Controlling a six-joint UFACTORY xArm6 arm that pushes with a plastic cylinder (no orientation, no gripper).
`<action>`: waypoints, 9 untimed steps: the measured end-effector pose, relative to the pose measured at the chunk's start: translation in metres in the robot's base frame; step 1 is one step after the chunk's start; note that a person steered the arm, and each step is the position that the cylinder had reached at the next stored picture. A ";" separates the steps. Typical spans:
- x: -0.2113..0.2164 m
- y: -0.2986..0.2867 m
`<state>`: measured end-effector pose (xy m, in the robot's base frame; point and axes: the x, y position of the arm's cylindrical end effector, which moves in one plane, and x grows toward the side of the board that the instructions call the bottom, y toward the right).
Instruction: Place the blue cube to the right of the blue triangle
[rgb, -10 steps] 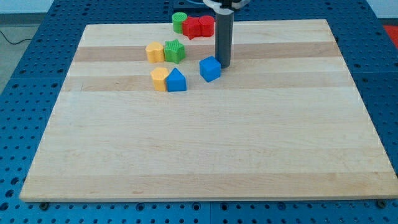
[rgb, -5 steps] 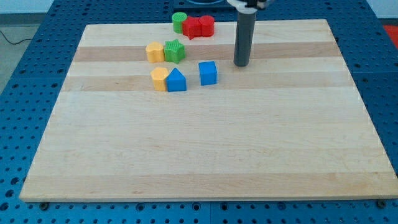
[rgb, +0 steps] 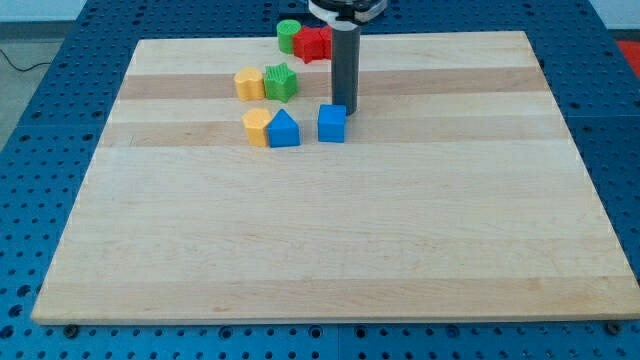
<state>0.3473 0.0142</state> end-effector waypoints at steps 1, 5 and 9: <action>0.002 0.003; 0.020 0.072; 0.020 0.005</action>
